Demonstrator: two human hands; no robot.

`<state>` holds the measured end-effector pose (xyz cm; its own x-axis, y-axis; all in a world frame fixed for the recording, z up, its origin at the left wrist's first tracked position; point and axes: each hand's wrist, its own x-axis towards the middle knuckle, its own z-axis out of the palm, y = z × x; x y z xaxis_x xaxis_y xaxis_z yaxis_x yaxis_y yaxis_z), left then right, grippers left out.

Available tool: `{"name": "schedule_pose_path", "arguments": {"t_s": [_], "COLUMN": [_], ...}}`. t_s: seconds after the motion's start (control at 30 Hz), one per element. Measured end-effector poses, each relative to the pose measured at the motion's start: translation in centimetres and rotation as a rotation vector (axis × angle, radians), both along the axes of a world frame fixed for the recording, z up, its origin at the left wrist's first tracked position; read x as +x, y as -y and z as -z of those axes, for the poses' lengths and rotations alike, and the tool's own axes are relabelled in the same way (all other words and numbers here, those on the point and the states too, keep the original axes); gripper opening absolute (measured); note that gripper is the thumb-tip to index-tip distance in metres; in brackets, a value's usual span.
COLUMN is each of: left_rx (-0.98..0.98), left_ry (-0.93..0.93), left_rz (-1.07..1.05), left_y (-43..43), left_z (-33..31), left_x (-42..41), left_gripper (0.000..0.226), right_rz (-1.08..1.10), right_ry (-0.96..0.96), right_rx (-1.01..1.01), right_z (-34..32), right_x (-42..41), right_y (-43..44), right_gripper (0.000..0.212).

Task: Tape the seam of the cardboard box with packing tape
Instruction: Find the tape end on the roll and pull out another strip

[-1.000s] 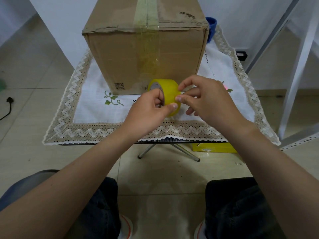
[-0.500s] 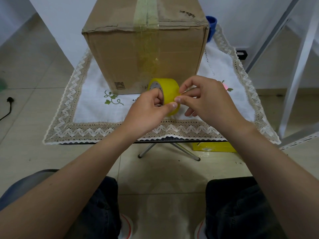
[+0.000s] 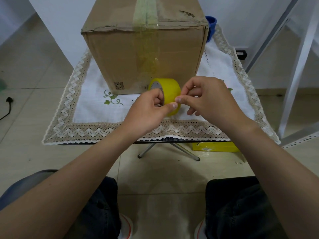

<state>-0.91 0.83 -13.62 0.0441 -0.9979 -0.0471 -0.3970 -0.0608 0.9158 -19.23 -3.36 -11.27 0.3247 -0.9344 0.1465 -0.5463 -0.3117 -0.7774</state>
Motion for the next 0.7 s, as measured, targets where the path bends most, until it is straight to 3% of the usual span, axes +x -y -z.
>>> {"name": "schedule_pose_path", "arguments": {"t_s": [0.1, 0.3, 0.7], "left_rx": [-0.017, -0.045, -0.155], "left_ry": [-0.006, -0.003, 0.06], "left_rz": [-0.02, -0.028, -0.023], "left_y": [0.18, 0.01, -0.71], "left_z": [0.11, 0.03, -0.26], "left_x": [0.12, -0.1, -0.57], "left_gripper": [0.042, 0.037, 0.027], "right_rz": [0.036, 0.014, -0.028], "right_ry": [-0.025, -0.141, -0.213], "right_rx": [-0.124, -0.301, -0.266], "right_z": [-0.14, -0.07, -0.64], "right_x": [-0.48, -0.59, -0.89], "right_y": [0.49, 0.36, 0.72], "right_gripper": [0.014, 0.011, 0.007]}}
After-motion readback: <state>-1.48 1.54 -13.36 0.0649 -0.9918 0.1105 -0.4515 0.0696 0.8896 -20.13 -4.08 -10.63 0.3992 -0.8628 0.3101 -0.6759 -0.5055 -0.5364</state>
